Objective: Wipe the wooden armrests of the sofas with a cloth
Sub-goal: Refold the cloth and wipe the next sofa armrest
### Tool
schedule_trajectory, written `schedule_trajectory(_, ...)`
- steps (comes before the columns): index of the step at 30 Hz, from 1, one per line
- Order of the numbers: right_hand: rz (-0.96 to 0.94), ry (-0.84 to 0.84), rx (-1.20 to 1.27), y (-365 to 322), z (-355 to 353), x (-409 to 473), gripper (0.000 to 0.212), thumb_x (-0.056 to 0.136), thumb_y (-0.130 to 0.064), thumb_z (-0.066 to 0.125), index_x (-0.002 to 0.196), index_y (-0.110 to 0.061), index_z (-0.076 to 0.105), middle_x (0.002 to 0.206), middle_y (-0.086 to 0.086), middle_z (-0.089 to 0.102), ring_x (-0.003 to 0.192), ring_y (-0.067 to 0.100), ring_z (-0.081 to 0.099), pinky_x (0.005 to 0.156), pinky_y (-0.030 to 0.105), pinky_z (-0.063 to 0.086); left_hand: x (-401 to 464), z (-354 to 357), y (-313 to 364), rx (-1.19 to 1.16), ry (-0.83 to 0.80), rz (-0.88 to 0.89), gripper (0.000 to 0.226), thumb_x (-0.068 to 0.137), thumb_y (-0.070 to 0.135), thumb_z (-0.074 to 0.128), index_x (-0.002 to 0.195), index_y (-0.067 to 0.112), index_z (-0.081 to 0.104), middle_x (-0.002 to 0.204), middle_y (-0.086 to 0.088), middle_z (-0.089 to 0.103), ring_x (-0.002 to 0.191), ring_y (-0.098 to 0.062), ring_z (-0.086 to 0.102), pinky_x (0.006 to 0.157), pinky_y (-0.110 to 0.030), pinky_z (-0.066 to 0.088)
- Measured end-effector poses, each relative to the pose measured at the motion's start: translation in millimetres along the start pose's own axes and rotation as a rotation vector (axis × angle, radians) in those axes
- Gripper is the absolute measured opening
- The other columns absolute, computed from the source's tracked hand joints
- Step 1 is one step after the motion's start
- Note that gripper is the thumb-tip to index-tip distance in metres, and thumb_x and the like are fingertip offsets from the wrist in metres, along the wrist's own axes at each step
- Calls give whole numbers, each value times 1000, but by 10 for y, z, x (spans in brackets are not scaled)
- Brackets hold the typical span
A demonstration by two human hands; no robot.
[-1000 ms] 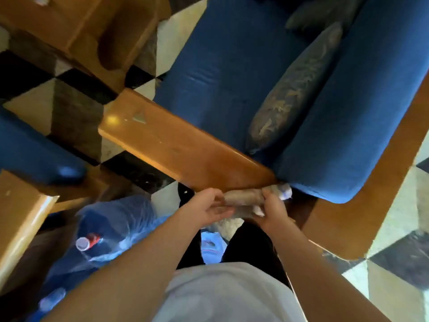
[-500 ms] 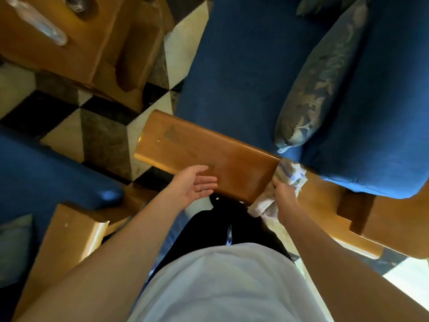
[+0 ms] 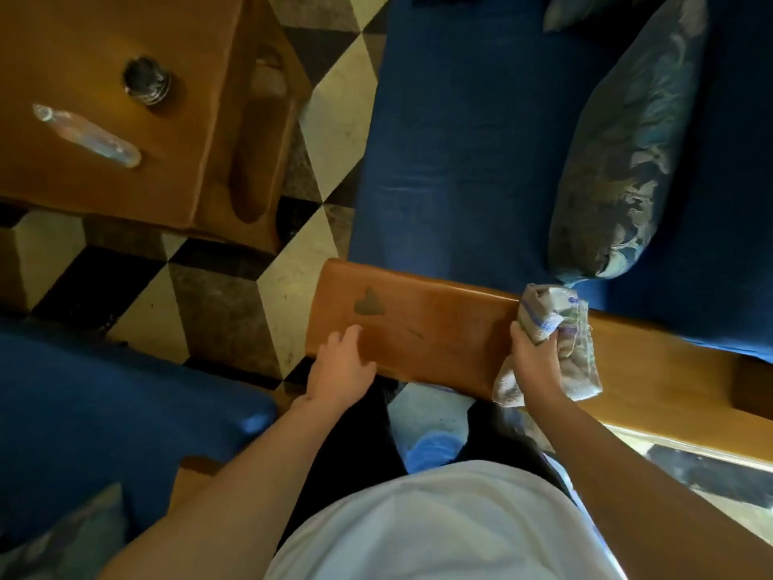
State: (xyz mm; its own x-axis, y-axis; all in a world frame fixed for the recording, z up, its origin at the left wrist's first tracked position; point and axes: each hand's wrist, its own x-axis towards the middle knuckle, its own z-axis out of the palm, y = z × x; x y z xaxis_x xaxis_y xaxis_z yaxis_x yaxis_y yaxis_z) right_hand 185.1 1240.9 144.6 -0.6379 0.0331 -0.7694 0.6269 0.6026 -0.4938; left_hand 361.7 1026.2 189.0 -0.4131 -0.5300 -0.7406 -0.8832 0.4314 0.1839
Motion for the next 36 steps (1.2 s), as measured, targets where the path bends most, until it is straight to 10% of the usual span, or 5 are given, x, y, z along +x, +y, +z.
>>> schedule_trajectory(11,-123,304,-202,200,867,-183,77,101,-45,54,163,-29,11,173,1,10,158,25,11,129,47,9,1059,-172,-705,321,46,276,162,51,70,90,158,15,-18,168,-26,-8,155,-42,15,121,-49,27)
schedule_trajectory(20,-336,385,-452,411,1236,-209,74,97,-51,38,163,-26,15,165,-18,5,147,-12,-21,124,28,-14,1130,-77,-845,163,99,386,165,48,68,91,155,24,-27,168,-10,-23,157,-38,3,122,-50,26)
schedule_trajectory(36,-1220,-104,-1094,995,845,-54,69,93,-43,45,157,-21,31,172,-4,12,159,22,13,127,48,10,1039,-212,-581,552,105,313,165,48,81,80,159,3,-13,167,-15,-26,156,-39,-14,123,-63,14)
